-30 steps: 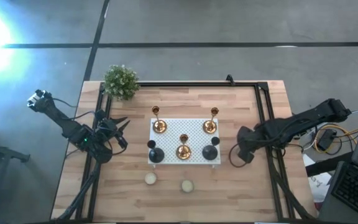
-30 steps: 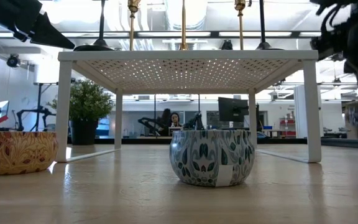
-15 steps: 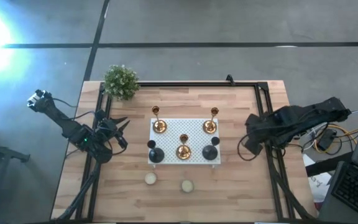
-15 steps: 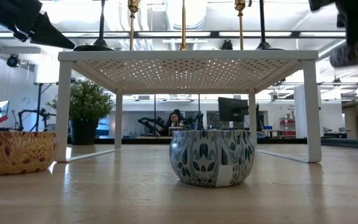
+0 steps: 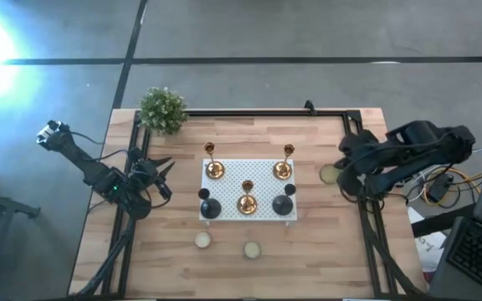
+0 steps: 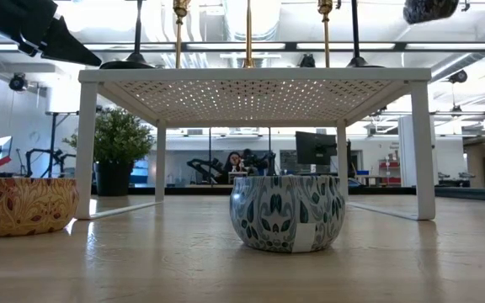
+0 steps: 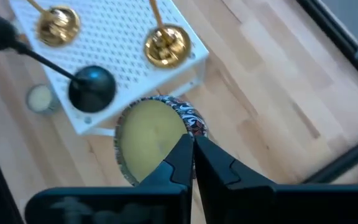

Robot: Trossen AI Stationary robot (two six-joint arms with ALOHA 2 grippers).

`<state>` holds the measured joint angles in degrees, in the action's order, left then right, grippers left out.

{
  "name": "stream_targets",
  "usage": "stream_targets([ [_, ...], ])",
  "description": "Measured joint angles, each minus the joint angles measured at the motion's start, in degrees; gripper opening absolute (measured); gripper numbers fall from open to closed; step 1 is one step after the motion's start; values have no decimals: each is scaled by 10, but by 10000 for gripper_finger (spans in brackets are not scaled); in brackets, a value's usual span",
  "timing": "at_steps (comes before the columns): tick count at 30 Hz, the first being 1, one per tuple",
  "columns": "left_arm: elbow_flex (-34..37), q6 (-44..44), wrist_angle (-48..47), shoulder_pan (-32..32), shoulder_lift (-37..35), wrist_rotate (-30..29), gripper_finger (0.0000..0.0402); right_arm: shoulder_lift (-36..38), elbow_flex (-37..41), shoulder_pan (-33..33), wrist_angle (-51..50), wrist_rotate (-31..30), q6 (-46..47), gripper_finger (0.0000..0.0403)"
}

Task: Pick & Place candle stick holders
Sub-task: Put the right scented candle on the shelf

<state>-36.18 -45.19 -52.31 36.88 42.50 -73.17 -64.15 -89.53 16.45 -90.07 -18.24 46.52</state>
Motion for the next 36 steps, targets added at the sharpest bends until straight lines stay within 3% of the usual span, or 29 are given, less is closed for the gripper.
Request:
stream_targets([
  [10,0,0,0,0,0,0,83,-57,-120,-3,2,-29,-71,8],
  [19,0,0,0,0,0,11,83,-44,-101,-13,0,-39,-59,8],
  [27,0,0,0,0,0,13,83,3,22,-48,0,-12,-11,8],
  [36,0,3,0,0,0,14,83,96,213,-58,0,22,132,8],
])
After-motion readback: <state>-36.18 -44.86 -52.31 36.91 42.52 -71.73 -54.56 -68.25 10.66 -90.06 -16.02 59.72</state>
